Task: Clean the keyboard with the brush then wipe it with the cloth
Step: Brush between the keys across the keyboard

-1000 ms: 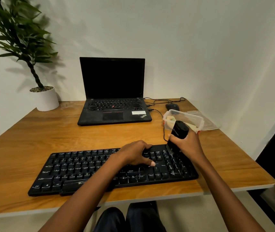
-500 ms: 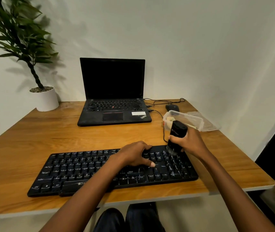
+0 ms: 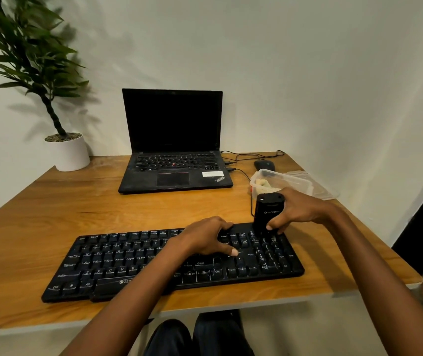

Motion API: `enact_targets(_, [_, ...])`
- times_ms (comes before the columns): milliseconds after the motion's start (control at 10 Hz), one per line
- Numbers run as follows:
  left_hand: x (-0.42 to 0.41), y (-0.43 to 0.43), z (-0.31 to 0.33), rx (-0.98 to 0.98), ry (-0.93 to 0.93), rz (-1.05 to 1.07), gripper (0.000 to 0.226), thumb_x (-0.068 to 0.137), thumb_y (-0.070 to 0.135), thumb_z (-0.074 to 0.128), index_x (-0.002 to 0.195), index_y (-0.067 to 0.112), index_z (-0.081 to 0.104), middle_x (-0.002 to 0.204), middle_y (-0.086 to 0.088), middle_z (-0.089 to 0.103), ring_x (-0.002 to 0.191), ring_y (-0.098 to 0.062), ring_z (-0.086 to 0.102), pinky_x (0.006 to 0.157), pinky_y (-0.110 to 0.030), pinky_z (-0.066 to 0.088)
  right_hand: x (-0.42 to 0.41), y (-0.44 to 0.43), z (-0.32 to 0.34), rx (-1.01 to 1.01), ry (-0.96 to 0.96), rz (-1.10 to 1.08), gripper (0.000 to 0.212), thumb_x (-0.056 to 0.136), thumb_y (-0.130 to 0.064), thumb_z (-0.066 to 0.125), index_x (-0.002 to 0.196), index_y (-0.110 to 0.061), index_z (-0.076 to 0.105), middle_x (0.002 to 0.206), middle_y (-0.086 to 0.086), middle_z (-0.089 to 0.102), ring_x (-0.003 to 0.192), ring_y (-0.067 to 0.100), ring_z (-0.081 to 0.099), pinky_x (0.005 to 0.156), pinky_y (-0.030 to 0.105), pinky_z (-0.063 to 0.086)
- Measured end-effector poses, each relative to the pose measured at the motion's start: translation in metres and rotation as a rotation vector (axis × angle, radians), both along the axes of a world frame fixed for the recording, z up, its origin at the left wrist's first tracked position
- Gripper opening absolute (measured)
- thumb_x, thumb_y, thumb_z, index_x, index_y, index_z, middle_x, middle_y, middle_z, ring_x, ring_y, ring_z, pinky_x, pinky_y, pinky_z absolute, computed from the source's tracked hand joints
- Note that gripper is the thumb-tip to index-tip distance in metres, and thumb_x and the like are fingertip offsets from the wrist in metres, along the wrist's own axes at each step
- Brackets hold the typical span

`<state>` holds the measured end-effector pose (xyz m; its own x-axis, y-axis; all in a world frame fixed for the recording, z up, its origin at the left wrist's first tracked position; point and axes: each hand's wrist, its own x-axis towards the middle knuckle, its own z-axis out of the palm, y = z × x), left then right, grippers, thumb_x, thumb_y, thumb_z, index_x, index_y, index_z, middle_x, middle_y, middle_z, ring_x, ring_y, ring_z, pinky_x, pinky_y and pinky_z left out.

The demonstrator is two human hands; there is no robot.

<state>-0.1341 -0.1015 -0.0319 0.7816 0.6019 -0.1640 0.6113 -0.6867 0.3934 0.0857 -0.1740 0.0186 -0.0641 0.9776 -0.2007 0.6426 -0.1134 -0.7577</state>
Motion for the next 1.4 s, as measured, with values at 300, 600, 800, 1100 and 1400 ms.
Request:
enact_targets(300, [-0.001, 0.001, -0.002, 0.006, 0.013, -0.007, 0.081, 0.082, 0.047, 0.065, 0.148, 0.019, 0.027, 0.151, 0.0, 0.032, 0.136, -0.022, 0.034, 0.108, -0.038, 0.035, 0.0, 0.009, 0.003, -0.006, -0.091, 0.046, 0.035, 0.07, 0.006, 0.072, 0.094, -0.013, 0.056, 0.091, 0.008, 0.065, 0.083, 0.026, 0.068, 0.068, 0.039, 0.058])
enact_targets(600, [-0.001, 0.001, -0.001, 0.012, 0.016, -0.008, 0.081, 0.083, 0.047, 0.065, 0.148, 0.018, 0.027, 0.152, 0.0, 0.031, 0.136, -0.022, 0.034, 0.108, -0.039, 0.035, 0.003, 0.004, 0.004, 0.01, -0.07, 0.031, 0.035, 0.071, 0.006, 0.072, 0.097, -0.012, 0.056, 0.089, 0.006, 0.065, 0.08, 0.02, 0.068, 0.065, 0.033, 0.058])
enact_targets(800, [-0.001, 0.001, -0.002, 0.009, 0.01, -0.007, 0.081, 0.082, 0.046, 0.066, 0.148, 0.018, 0.027, 0.152, 0.0, 0.032, 0.136, -0.022, 0.035, 0.108, -0.038, 0.036, -0.004, 0.002, 0.004, 0.052, -0.135, 0.012, 0.037, 0.068, -0.002, 0.076, 0.1, -0.003, 0.057, 0.089, 0.006, 0.064, 0.084, 0.016, 0.061, 0.075, 0.03, 0.05])
enact_targets(1100, [0.0, 0.003, -0.002, 0.007, 0.003, 0.005, 0.081, 0.082, 0.047, 0.066, 0.147, 0.018, 0.028, 0.151, 0.0, 0.033, 0.136, -0.022, 0.035, 0.108, -0.038, 0.036, -0.027, -0.016, -0.021, 0.238, -0.069, -0.428, 0.03, 0.069, -0.012, 0.076, 0.094, -0.013, 0.058, 0.084, 0.003, 0.064, 0.078, 0.018, 0.064, 0.062, 0.034, 0.058])
enact_targets(1400, [0.0, 0.001, -0.001, 0.01, 0.007, 0.008, 0.081, 0.082, 0.046, 0.066, 0.148, 0.019, 0.027, 0.151, 0.0, 0.033, 0.136, -0.022, 0.034, 0.108, -0.038, 0.035, -0.029, -0.016, -0.018, 0.147, -0.084, -0.443, 0.036, 0.07, -0.014, 0.076, 0.099, -0.013, 0.054, 0.092, 0.006, 0.062, 0.087, 0.023, 0.063, 0.059, 0.032, 0.057])
